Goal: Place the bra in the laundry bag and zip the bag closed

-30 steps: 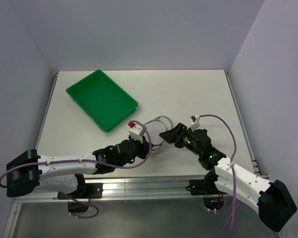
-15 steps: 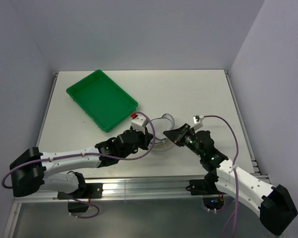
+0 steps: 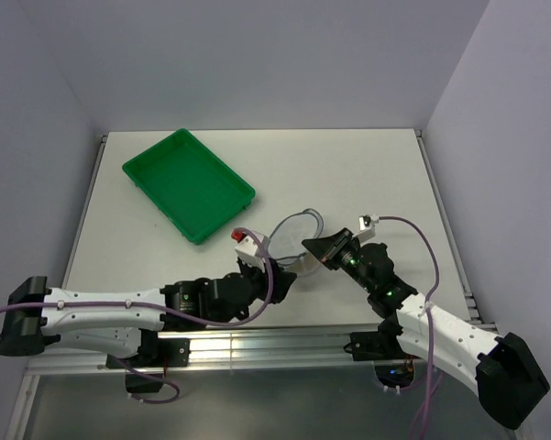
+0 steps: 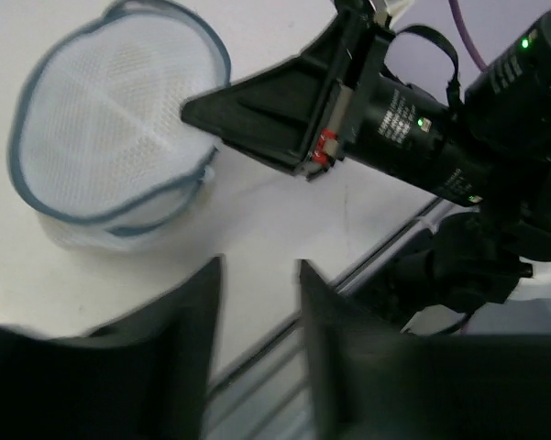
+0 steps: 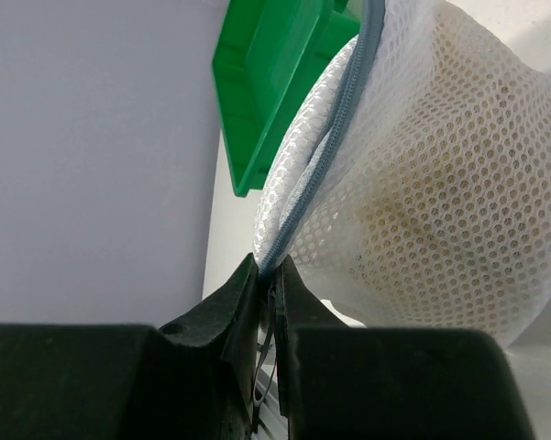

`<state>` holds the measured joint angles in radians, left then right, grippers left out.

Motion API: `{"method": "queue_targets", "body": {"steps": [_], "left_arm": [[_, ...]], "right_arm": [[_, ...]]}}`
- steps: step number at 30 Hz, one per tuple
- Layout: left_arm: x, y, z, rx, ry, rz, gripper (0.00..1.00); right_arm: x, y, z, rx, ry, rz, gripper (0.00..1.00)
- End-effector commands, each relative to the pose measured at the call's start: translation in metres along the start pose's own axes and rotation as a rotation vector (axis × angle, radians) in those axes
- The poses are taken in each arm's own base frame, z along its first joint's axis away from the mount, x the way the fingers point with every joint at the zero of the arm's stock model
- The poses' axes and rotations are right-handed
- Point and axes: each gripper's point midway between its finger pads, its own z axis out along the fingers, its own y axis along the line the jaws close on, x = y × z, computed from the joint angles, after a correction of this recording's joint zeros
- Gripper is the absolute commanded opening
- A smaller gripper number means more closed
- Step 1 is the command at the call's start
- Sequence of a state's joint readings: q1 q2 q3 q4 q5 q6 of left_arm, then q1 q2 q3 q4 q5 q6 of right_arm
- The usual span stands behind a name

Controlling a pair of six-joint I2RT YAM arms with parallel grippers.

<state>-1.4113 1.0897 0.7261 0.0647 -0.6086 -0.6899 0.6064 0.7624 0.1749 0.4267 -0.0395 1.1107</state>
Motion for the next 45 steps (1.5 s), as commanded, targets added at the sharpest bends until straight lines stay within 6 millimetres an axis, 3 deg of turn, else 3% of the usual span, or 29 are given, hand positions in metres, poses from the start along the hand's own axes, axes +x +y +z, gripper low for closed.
{"method": "queue_targets", "body": {"steps": [1,5,9,13,20,25,27,33,39,42,45], "left_arm": [[0.015,-0.009,0.000,-0.065,-0.007,-0.097,0.35],[0.034,-0.019,0.020,-0.064,0.000,-0.139,0.32],[0.030,-0.022,0.043,-0.085,-0.020,-0.148,0.37],[0.028,-0.011,0.070,-0.093,-0.026,-0.197,0.40],[0.028,0.002,0.092,-0.122,-0.023,-0.177,0.49],[0.030,0.006,0.101,-0.125,-0.023,-0.181,0.49],[0.030,0.006,0.102,-0.123,-0.024,-0.182,0.47],[0.026,0.005,0.104,-0.127,-0.041,-0.182,0.21],[0.022,0.012,0.104,-0.154,-0.066,-0.183,0.17],[0.022,0.013,0.102,-0.159,-0.064,-0.176,0.01],[0.024,0.015,0.097,-0.159,-0.051,-0.180,0.00]], "right_arm": [[-0.012,0.018,0.002,-0.064,-0.060,0.012,0.00],[-0.010,0.015,0.001,-0.063,-0.057,0.011,0.00],[-0.007,0.008,-0.001,-0.052,-0.052,0.016,0.00],[-0.005,0.007,-0.004,-0.060,-0.050,0.014,0.00],[-0.005,0.009,-0.008,-0.075,-0.050,0.018,0.00],[-0.004,0.008,-0.010,-0.081,-0.047,0.026,0.00],[-0.003,0.008,-0.011,-0.081,-0.047,0.027,0.00],[-0.001,0.005,-0.012,-0.077,-0.042,0.029,0.00],[0.000,0.005,-0.013,-0.080,-0.038,0.026,0.00],[0.001,0.001,-0.013,-0.065,-0.037,0.017,0.00],[0.001,-0.001,-0.013,-0.051,-0.038,0.006,0.00]]}}
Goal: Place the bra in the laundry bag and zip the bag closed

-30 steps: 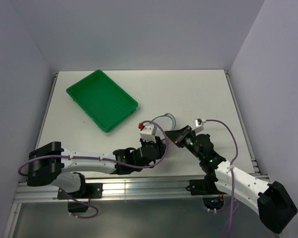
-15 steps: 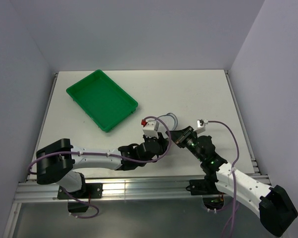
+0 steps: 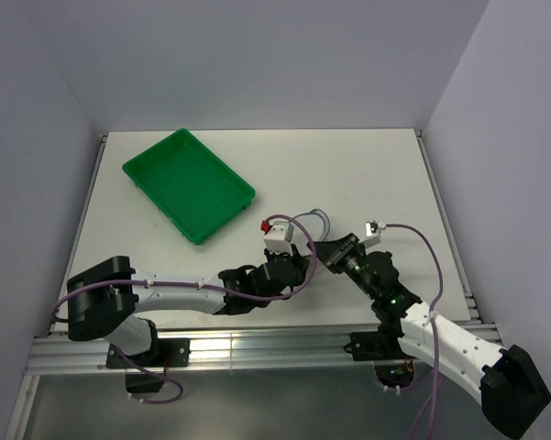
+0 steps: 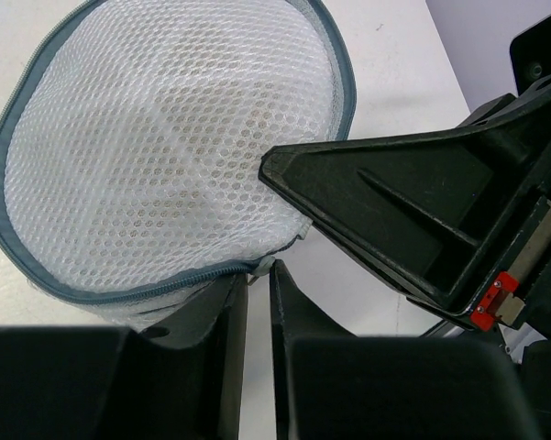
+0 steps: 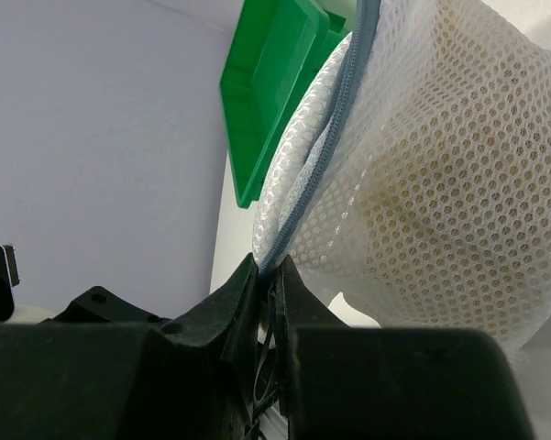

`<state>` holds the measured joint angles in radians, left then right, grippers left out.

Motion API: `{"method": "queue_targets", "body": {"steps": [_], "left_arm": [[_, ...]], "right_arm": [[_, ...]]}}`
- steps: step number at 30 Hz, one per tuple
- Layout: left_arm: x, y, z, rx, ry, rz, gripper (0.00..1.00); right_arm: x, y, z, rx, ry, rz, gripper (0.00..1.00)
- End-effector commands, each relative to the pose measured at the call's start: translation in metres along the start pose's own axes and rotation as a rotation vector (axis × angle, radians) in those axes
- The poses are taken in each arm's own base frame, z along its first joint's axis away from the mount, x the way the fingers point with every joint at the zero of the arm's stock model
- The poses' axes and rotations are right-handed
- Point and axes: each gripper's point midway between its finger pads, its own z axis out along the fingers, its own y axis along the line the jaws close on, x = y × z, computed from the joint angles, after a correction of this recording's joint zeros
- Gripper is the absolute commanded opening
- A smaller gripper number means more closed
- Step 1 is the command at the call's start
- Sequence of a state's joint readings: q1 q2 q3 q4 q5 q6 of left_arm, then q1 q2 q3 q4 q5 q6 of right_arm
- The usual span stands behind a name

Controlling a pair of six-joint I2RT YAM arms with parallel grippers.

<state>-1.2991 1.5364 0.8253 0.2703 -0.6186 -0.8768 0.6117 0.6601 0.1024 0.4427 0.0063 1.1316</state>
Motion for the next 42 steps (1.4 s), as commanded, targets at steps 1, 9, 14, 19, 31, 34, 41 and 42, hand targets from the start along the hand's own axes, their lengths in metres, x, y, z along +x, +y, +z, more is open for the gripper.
{"method": "queue_targets", "body": {"steps": [1,9,14,19,31,34,41,42], "left_arm": [[-0.025,-0.014,-0.003,0.028,-0.061,-0.050,0.00],[-0.006,0.003,-0.022,0.038,0.035,-0.013,0.00],[-0.009,0.017,-0.036,0.029,0.039,0.002,0.00],[-0.017,0.031,-0.047,0.005,0.025,0.025,0.00],[-0.003,-0.036,-0.050,0.233,0.122,-0.058,0.16],[0.000,-0.044,-0.044,0.239,0.126,-0.138,0.27],[0.016,-0.050,-0.035,0.230,0.089,-0.302,0.41],[0.017,-0.049,-0.033,0.223,0.084,-0.316,0.42]], "right_arm": [[0.005,0.004,-0.003,-0.022,0.019,-0.018,0.00],[-0.004,0.000,0.000,0.024,-0.005,-0.102,0.00],[-0.005,-0.002,0.002,0.035,0.005,-0.111,0.00],[-0.005,0.000,0.002,0.025,0.015,-0.108,0.00],[-0.002,0.004,0.004,0.002,0.027,-0.080,0.00],[-0.003,0.003,0.003,-0.001,0.017,-0.066,0.00],[-0.004,0.000,0.003,-0.002,0.002,-0.049,0.00],[-0.004,0.001,0.003,-0.008,0.002,-0.048,0.00]]}}
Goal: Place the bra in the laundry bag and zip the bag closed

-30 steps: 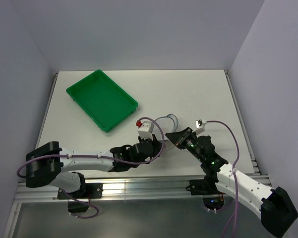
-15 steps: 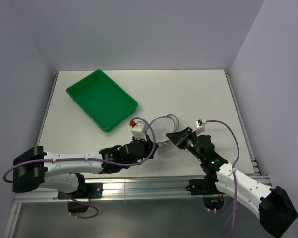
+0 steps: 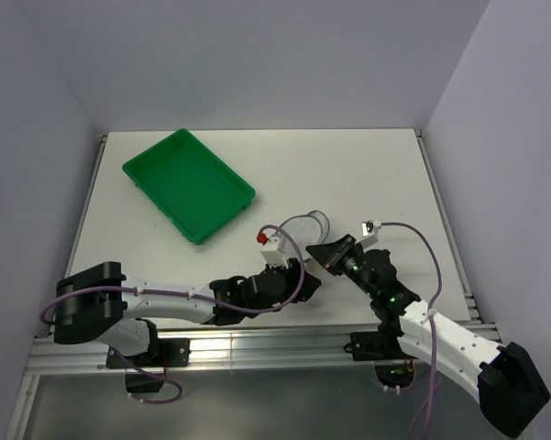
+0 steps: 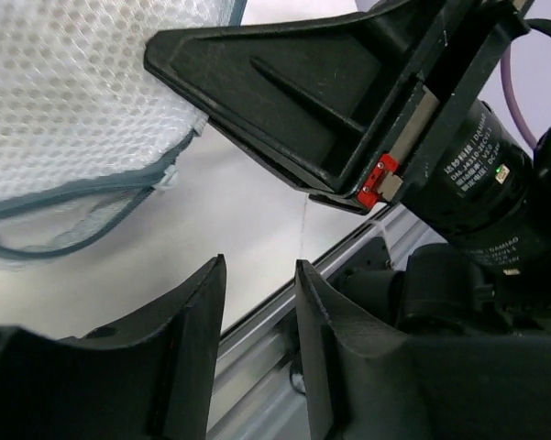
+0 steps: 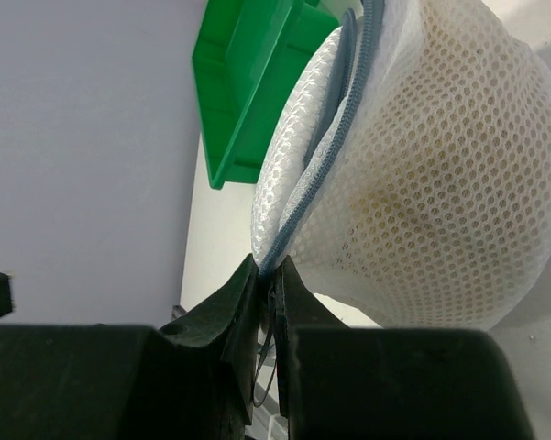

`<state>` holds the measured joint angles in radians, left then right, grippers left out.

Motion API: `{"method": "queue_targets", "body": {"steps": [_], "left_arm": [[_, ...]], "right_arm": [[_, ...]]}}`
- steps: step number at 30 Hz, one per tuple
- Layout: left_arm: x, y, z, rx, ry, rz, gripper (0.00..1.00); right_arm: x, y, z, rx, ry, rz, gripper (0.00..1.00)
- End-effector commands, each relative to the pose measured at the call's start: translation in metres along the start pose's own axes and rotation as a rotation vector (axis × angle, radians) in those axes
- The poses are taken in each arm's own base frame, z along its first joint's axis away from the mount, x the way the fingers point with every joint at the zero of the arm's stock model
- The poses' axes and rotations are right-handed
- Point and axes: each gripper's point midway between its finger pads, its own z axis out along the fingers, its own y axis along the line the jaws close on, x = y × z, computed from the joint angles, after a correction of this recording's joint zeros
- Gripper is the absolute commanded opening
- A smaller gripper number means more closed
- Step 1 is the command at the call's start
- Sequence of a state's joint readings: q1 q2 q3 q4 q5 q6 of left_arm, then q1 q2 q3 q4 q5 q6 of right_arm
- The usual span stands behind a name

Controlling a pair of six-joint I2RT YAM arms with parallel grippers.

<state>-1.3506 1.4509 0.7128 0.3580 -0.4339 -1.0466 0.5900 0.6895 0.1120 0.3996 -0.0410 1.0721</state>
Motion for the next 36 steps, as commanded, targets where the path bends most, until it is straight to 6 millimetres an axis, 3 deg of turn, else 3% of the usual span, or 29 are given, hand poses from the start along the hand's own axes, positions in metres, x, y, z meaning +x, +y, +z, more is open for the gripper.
{"method": "queue_targets", "body": {"steps": [1,10,15,20,26,33,36], "left_arm": [[-0.008,-0.014,0.010,0.037,-0.078,-0.128,0.43],[-0.025,0.012,0.025,-0.033,-0.163,-0.112,0.48],[-0.035,0.017,0.027,-0.052,-0.211,-0.086,0.49],[-0.049,0.010,0.028,-0.005,-0.261,-0.068,0.47],[-0.051,0.009,0.025,0.012,-0.278,-0.073,0.34],[-0.043,0.010,0.026,0.013,-0.255,-0.074,0.03],[-0.041,0.010,0.024,0.013,-0.247,-0.069,0.00]], "right_arm": [[-0.011,0.015,0.002,-0.054,-0.044,0.011,0.00],[-0.013,0.018,-0.004,-0.066,-0.054,0.006,0.00],[-0.013,0.021,-0.005,-0.074,-0.051,0.011,0.00],[-0.010,0.023,-0.005,-0.090,-0.032,0.022,0.00],[-0.007,0.017,-0.005,-0.080,-0.025,0.027,0.00],[-0.007,0.018,-0.005,-0.078,-0.028,0.024,0.00],[-0.008,0.016,-0.005,-0.072,-0.034,0.021,0.00]]}}
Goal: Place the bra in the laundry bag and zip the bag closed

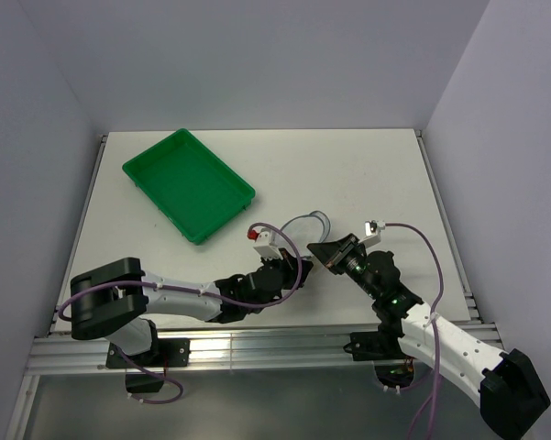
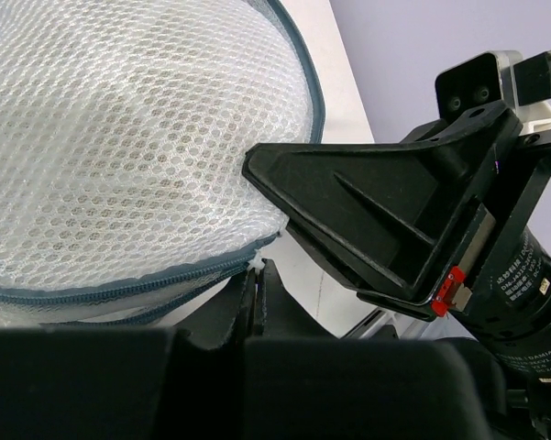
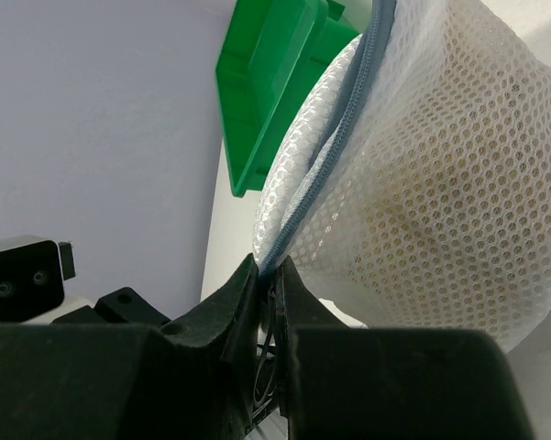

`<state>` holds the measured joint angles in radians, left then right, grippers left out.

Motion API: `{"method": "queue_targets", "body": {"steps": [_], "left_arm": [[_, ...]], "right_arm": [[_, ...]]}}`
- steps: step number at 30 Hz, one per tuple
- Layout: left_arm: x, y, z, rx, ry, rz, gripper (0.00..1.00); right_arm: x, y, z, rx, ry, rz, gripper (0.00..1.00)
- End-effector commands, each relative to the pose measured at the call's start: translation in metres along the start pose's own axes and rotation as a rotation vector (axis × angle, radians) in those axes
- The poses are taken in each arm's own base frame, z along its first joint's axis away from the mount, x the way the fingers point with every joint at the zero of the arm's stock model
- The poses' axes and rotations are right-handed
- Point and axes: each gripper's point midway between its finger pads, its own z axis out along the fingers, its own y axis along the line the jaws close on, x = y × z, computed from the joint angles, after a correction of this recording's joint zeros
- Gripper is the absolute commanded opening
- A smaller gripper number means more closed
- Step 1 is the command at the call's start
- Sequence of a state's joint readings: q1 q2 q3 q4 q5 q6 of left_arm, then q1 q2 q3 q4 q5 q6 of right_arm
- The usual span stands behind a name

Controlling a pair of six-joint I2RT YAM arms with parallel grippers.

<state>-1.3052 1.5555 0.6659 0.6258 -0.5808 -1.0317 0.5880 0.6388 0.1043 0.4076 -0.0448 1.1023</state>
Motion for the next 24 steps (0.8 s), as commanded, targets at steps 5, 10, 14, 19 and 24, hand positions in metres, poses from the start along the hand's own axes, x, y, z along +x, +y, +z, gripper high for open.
{"method": "queue_targets", "body": {"steps": [5,10,14,19,24], "left_arm": [[-0.006,-0.001,-0.012,0.034,-0.013,-0.008,0.00],[-0.002,0.045,-0.041,-0.041,0.012,0.004,0.00],[-0.016,0.067,-0.065,-0.070,-0.017,-0.018,0.00],[-0.028,0.091,-0.084,-0.121,-0.048,0.005,0.00],[-0.050,0.102,-0.102,-0.148,-0.111,0.001,0.00]], "right_arm": [[-0.007,0.004,-0.001,-0.018,-0.025,-0.034,0.00],[-0.009,0.008,0.000,-0.032,-0.008,-0.066,0.00],[-0.013,0.019,0.001,-0.081,0.028,-0.090,0.00],[-0.018,0.022,0.003,-0.097,0.054,-0.112,0.00],[-0.018,0.021,0.003,-0.114,0.110,-0.160,0.00]]}}
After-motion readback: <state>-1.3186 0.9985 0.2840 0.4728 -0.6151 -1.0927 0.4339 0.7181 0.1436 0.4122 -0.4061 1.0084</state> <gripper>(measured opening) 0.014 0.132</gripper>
